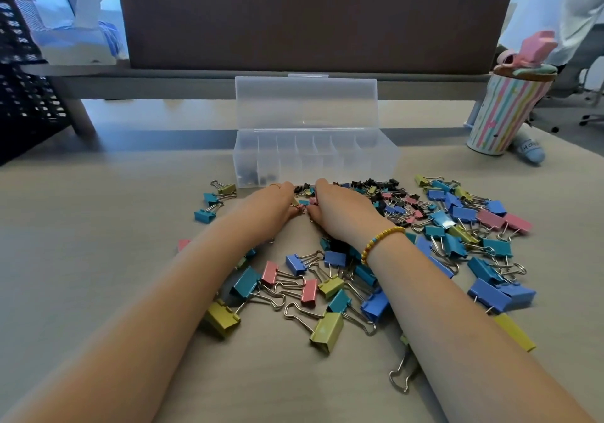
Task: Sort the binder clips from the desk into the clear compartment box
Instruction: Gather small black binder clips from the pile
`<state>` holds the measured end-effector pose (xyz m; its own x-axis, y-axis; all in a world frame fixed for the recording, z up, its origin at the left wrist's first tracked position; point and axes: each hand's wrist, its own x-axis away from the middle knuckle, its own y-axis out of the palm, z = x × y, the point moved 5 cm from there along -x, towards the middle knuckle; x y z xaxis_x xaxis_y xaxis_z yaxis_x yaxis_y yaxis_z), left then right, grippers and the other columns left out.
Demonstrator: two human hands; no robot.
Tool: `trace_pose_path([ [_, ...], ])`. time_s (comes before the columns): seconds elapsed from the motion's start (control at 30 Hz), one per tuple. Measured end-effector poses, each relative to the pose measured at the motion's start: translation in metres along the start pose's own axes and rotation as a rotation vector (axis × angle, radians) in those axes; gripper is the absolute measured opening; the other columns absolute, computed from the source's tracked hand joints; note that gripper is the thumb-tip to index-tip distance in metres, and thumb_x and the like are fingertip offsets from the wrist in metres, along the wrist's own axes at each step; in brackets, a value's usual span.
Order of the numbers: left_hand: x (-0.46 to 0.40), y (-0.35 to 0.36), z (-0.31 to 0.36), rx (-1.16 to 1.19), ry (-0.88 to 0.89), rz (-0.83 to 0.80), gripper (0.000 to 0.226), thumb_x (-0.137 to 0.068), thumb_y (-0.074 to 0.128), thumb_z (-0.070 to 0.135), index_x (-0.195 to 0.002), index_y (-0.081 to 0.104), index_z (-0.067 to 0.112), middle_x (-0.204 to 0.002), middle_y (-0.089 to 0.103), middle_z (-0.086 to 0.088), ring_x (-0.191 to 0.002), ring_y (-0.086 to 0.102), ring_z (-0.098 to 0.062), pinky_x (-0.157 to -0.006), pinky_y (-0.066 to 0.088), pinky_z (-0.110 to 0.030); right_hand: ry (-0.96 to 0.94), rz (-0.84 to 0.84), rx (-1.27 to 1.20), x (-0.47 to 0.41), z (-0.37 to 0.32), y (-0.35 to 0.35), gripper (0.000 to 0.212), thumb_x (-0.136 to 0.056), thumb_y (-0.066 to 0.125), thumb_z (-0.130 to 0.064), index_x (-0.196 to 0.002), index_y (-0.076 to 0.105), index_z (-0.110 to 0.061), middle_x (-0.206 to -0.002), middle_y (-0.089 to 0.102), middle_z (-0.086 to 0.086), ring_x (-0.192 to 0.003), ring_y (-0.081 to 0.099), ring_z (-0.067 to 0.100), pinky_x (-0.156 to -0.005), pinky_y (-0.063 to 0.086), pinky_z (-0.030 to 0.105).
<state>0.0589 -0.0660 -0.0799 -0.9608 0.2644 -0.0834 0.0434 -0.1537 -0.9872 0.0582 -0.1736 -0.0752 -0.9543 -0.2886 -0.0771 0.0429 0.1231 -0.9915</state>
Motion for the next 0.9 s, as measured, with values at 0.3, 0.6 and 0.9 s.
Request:
trace_pose_path([
  [0.3,0.004,-0.01,-0.016,0.689,-0.195,0.033,0.018,-0.097,0.043,0.024,-0.109,0.046,0.01,-0.081,0.055,-0.001,-0.064,0.047,-0.01,-0.054,0.039,-0.018,0.0,-0.01,-0.034,-0.001,0.003,-0.001,0.019,-0.1,0.039,-0.022,-0.109,0.044,-0.006,-0.091,0.059,0.009,-0.077,0.053,0.024,-0.064,0.042,0.033],
  [0.6,0.01,-0.022,-0.023,1.938,-0.284,0.052,0.015,-0.091,0.029,0.02,-0.082,0.038,0.012,-0.068,0.036,-0.002,-0.049,0.031,-0.008,-0.037,0.021,-0.014,-0.083,0.048,-0.214,0.008,-0.008,-0.013,0.038,-0.096,0.044,-0.04,-0.128,0.045,-0.019,-0.122,0.057,0.005,-0.103,0.055,0.021,-0.076,0.043,0.03],
  [0.9,0.005,-0.013,-0.042,1.718,-0.489,0.231,0.041,-0.101,0.029,0.033,-0.063,0.033,0.018,-0.041,0.029,0.004,-0.027,0.032,-0.002,-0.026,0.013,-0.011,-0.233,-0.032,-0.009,0.013,-0.042,-0.007,0.04,-0.091,0.049,-0.048,-0.118,0.048,-0.018,-0.116,0.056,0.002,-0.098,0.053,0.019,-0.074,0.038,0.03],
])
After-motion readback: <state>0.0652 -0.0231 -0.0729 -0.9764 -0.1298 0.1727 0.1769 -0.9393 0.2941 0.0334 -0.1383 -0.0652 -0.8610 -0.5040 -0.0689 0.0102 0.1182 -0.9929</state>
